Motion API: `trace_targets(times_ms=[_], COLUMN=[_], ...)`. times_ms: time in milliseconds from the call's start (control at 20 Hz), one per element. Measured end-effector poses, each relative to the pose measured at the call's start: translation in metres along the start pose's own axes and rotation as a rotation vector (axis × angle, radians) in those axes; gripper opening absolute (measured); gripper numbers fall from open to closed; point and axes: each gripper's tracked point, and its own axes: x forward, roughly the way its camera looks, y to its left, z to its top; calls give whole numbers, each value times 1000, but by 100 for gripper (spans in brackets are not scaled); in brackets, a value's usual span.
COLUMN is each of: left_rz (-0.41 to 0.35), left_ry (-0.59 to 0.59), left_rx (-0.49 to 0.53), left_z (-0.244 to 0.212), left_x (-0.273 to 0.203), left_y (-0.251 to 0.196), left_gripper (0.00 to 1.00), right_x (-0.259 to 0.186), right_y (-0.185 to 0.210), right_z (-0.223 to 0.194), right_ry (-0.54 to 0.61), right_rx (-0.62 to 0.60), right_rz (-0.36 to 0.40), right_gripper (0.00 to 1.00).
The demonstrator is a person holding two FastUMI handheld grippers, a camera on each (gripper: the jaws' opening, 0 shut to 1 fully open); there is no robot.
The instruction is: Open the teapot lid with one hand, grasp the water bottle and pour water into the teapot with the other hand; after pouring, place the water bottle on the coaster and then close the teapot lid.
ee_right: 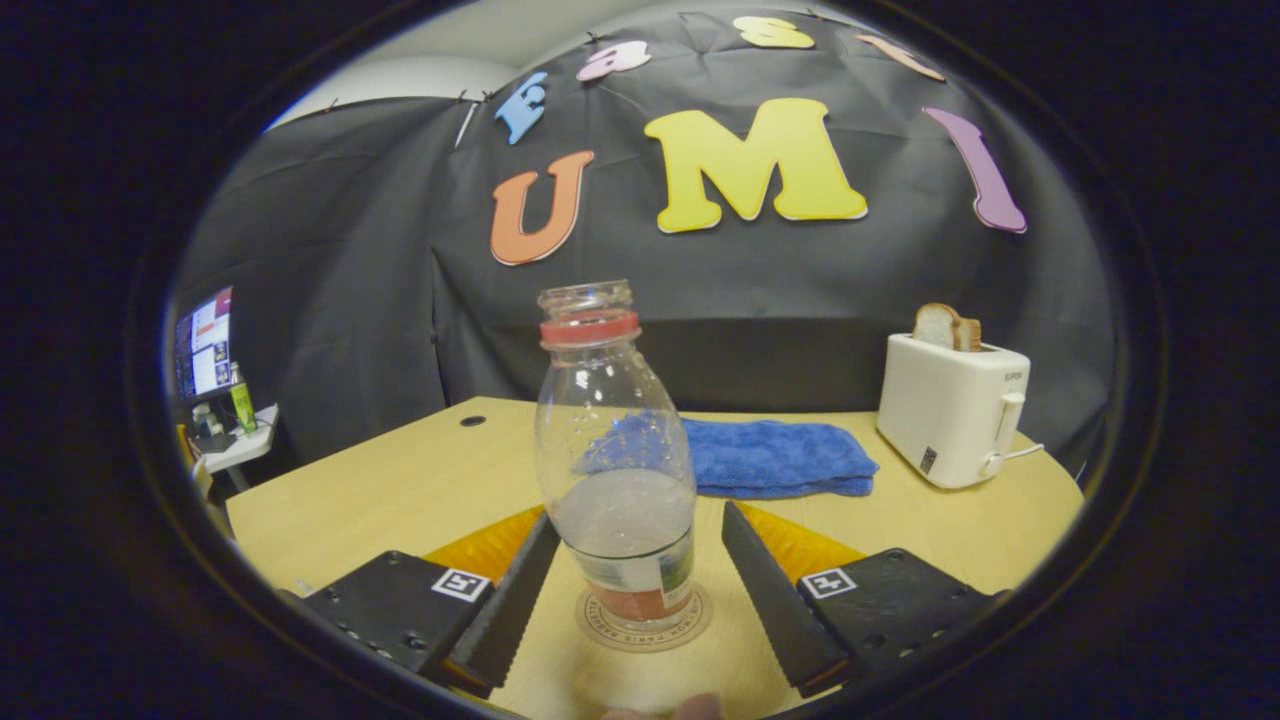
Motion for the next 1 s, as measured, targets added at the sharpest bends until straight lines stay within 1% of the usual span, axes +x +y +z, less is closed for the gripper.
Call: trace_targets(times_ms=[250,400,500,550,600,650,700,750,800,850,1000], left_rz=[-14,-23,-48,-45,-42,-47,-45,-37,-30,-26,-27], left_ry=[-2,-19,-34,-35,-34,-22,-9,5,18,34,70], left_rx=[-4,7,13,16,15,10,6,4,-3,-17,-50], left_z=[1,8,11,10,8,3,-4,-12,-19,-28,-47], left_x=[-1,-2,-2,-1,-1,2,3,5,7,11,18], left_y=[-8,-19,-33,-36,-37,-42,-45,-47,-48,-51,-60], left_gripper=[3,3,3,3,3,3,3,3,3,3,3], right_x=[-24,-56,-85,-99,-113,-127,-140,-152,-163,-173,-192], right_y=[-1,-5,-13,-20,-29,-36,-43,-49,-56,-62,-75], right_z=[0,-6,-8,-7,-6,-5,-4,-2,-2,-1,-2], right_ry=[-7,-13,-28,-38,-51,-65,-86,-103,-122,-138,-164], right_rx=[7,34,38,28,15,8,4,-1,-9,-19,-38], right_rz=[-6,-5,-15,-35,-54,-72,-82,-93,-112,-127,-159], right_gripper=[96,96,96,96,92,96,92,96,96,92,92])
